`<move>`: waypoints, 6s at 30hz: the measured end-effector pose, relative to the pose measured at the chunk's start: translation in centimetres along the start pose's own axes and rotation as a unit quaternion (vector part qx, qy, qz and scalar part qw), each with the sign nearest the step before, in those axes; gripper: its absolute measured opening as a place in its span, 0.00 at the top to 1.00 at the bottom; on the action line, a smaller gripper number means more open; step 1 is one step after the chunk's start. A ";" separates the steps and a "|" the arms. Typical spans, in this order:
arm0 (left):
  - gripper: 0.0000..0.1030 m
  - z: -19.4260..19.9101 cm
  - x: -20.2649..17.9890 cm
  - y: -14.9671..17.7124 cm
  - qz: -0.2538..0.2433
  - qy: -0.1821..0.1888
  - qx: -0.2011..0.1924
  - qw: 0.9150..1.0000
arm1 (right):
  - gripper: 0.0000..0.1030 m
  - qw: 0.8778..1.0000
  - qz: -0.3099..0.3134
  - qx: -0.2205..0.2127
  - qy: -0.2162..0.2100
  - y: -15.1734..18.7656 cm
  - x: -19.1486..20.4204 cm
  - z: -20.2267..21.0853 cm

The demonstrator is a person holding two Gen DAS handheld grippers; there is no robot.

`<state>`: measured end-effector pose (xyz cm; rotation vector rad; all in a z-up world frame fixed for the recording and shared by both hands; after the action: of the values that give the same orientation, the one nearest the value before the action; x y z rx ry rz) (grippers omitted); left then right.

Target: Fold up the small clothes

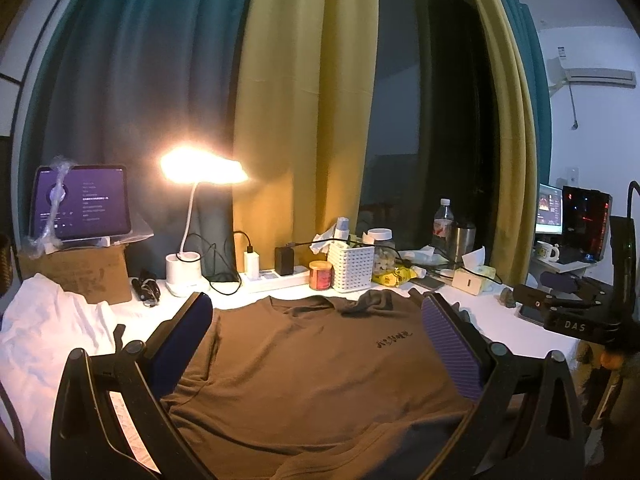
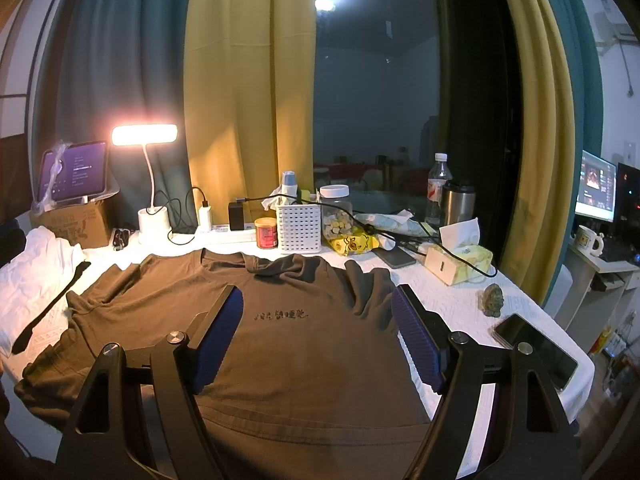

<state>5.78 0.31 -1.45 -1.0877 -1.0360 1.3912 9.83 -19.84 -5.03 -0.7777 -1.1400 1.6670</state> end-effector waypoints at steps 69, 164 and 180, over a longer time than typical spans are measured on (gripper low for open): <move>0.01 -5.2 0.2 0.0 0.014 -0.006 0.067 0.998 | 0.23 0.998 -0.018 0.053 0.009 0.3 -3.7 -4.6; 0.01 -24.5 7.3 4.9 0.024 -0.089 0.253 0.963 | 0.39 0.963 -0.032 0.266 -0.026 3.3 -14.0 -32.8; 0.01 -22.6 6.7 4.6 0.029 -0.101 0.264 0.959 | 0.95 0.962 0.045 0.261 -0.062 3.4 -9.9 -31.7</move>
<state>26.55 7.22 -11.33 -0.5942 -0.7091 1.7241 39.71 -18.86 -19.89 -0.3952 -0.6951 1.9976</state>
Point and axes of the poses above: each gripper's, at about its wrist camera, not at the fingertips, and z roughly against the way its jaws point, x to its left, y to its underside, the point moved 8 cm from there along -z, roughly the way its jaws point, and after that the axes turned 2 degrees about x, right-handed, at the moved point
